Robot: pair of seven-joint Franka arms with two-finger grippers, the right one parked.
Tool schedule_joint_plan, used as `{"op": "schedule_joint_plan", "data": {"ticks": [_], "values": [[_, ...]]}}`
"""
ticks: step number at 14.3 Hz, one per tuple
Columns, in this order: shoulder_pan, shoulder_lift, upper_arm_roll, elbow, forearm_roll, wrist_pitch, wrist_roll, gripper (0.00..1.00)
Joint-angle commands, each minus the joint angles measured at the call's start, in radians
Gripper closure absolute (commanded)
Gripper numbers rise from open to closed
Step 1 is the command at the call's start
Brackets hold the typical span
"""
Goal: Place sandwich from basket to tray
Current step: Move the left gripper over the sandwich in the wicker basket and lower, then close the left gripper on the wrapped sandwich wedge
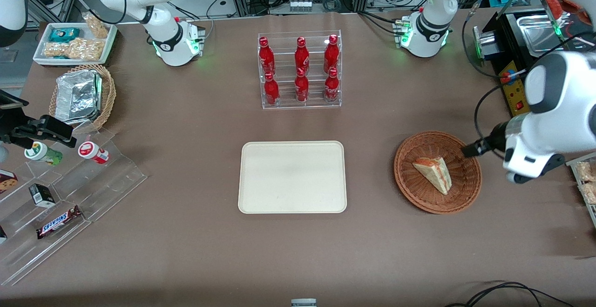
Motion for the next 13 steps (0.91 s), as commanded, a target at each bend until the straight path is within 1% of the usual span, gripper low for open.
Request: {"op": "schedule_joint_plan", "data": {"ticks": [1, 5, 6, 8, 10, 11, 13], "values": [[-0.006, 0.050, 0.002, -0.014, -0.009, 0.108, -0.152, 0.00], [-0.009, 0.102, 0.002, -0.038, -0.007, 0.208, -0.189, 0.00], [-0.009, 0.106, 0.002, -0.063, -0.007, 0.240, -0.188, 0.00], [-0.009, 0.106, 0.002, -0.146, -0.007, 0.359, -0.189, 0.00], [-0.009, 0.127, 0.002, -0.189, -0.009, 0.453, -0.270, 0.00], [-0.009, 0.141, 0.002, -0.195, -0.006, 0.465, -0.310, 0.00], [-0.023, 0.155, 0.002, -0.197, -0.006, 0.466, -0.329, 0.00]]}}
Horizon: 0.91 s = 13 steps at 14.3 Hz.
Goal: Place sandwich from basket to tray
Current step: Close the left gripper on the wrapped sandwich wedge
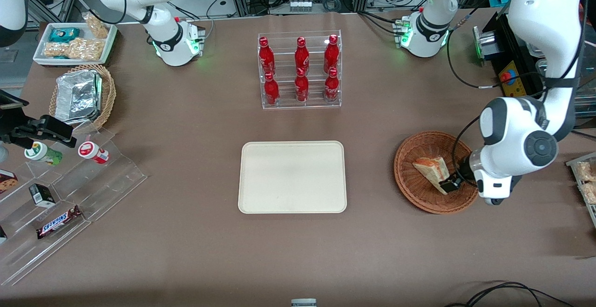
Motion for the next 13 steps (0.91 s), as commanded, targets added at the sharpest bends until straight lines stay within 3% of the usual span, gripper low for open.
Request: {"op": "schedule_joint_plan", "data": {"ticks": [1, 9, 10, 11, 12, 13], "values": [[-0.020, 0.009, 0.003, -0.008, -0.005, 0.017, -0.045, 0.00], [-0.021, 0.035, 0.003, -0.093, -0.004, 0.077, -0.045, 0.00], [-0.021, 0.033, 0.003, -0.090, -0.010, 0.077, -0.052, 0.29], [-0.018, 0.032, 0.003, -0.084, -0.011, 0.077, -0.092, 0.66], [-0.017, 0.033, 0.003, -0.077, -0.002, 0.081, -0.126, 0.93], [-0.023, 0.036, 0.003, -0.075, 0.007, 0.094, -0.121, 0.96]]}}
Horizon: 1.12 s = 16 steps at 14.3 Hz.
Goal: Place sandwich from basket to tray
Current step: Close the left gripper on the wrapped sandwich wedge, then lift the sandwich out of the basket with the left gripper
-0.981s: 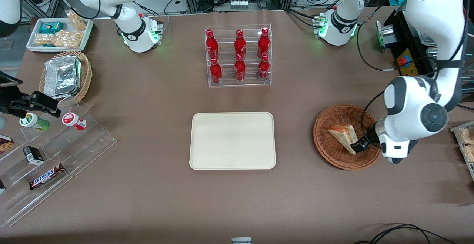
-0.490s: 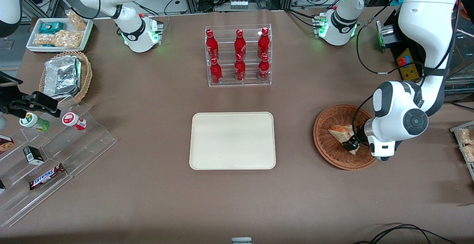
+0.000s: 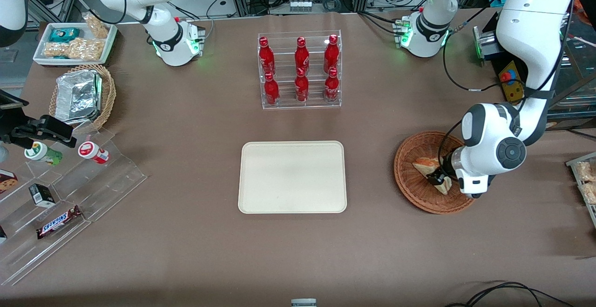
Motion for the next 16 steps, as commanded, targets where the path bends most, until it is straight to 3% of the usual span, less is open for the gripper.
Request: {"op": "schedule_joint_plan", "data": {"ticks": [1, 5, 9, 13, 16], "values": [[-0.019, 0.005, 0.004, 0.003, 0.014, 0.030, -0.037, 0.98], [-0.030, -0.055, 0.004, 0.013, 0.048, -0.011, 0.122, 0.98], [-0.039, -0.168, -0.003, 0.049, 0.030, -0.263, 0.407, 0.95], [-0.050, -0.222, -0.114, 0.098, 0.005, -0.366, 0.445, 0.95], [-0.065, -0.164, -0.254, 0.159, -0.047, -0.394, 0.515, 0.93]]}}
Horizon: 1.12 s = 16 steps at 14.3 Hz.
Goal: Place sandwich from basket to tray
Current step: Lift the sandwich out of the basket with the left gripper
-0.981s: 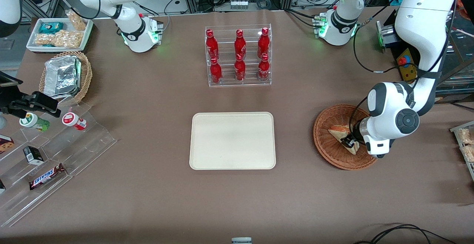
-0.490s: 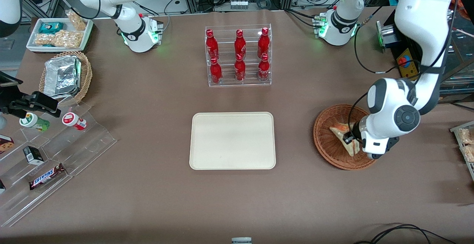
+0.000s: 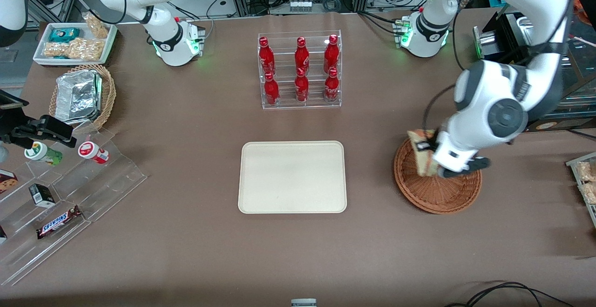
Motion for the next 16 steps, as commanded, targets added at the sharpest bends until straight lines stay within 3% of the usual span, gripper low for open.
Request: {"op": "schedule_joint_plan", "data": {"ticks": [1, 5, 10, 12, 16], "values": [[-0.033, 0.085, -0.110, 0.080, -0.024, -0.020, 0.029, 0.92], [-0.194, 0.255, -0.111, 0.220, 0.009, -0.008, -0.014, 0.87], [-0.363, 0.489, -0.108, 0.369, 0.229, 0.162, -0.325, 0.85], [-0.410, 0.551, -0.108, 0.432, 0.269, 0.165, -0.339, 0.85], [-0.472, 0.646, -0.095, 0.557, 0.276, 0.165, -0.362, 0.83]]}}
